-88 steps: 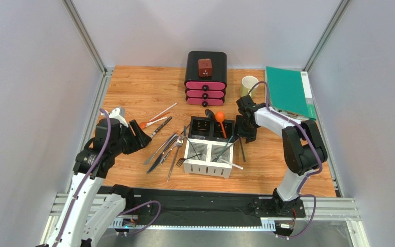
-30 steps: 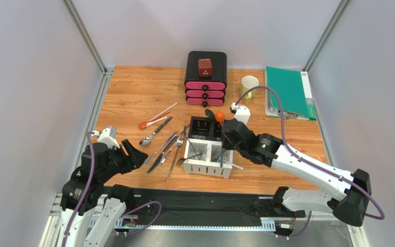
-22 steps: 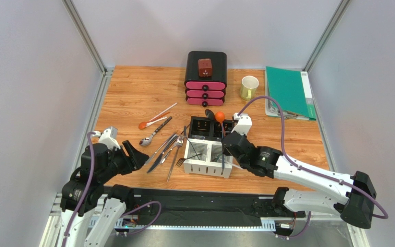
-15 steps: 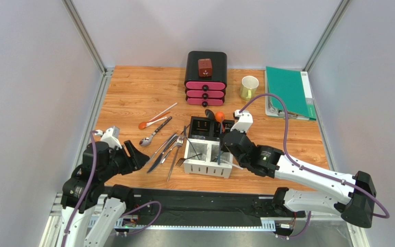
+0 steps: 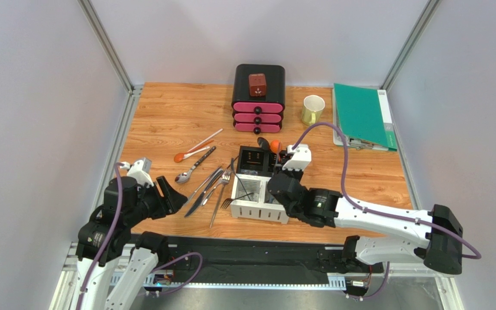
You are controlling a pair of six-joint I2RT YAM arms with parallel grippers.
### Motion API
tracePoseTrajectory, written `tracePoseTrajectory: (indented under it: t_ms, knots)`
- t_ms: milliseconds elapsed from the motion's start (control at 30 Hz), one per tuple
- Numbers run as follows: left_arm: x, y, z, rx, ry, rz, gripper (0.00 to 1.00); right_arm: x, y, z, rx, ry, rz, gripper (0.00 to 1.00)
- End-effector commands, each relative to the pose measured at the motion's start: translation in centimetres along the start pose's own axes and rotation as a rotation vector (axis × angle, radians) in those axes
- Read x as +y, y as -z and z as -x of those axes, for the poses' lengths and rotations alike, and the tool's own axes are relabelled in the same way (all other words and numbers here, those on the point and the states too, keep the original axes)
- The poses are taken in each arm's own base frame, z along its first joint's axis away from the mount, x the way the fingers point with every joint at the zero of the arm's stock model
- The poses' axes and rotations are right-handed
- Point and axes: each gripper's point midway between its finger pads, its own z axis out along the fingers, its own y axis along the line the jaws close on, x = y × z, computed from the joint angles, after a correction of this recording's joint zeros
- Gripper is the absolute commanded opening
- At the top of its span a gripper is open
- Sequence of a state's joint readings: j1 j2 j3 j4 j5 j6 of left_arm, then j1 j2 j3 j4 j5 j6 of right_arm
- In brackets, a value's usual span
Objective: Sort the eating utensils into containers
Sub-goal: Place the chopstick in the storage box.
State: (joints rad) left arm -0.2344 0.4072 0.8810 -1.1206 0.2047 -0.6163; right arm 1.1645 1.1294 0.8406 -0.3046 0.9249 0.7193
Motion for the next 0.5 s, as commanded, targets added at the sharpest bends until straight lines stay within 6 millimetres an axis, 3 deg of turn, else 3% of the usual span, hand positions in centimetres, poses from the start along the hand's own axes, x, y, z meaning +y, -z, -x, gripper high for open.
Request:
tracePoseTrajectory:
  t_ms: [0,67,300,467]
  knots:
    - [-0.7,0.6,0.6,-0.013,-0.037,-0.023,0.64,-1.2,0.0,-1.0,-0.103,-0.054,-0.097,0.0]
    - [-0.8,0.4,0.6,-0.012,-0.04,-0.03,0.64,-2.6,0.5,-1.8,-0.12,-0.02,-0.152,0.0]
    - [-1.0,0.1,0.2,0.018,-0.054,-0.042,0.63,-4.1,1.2,-4.4,-0.167,-0.034,-0.205,0.0]
    - [-1.3,0.4,0.5,0.019,-0.071,-0.049,0.63,-3.9,2.6,-4.7,-0.226,-0.002,-0.21,0.0]
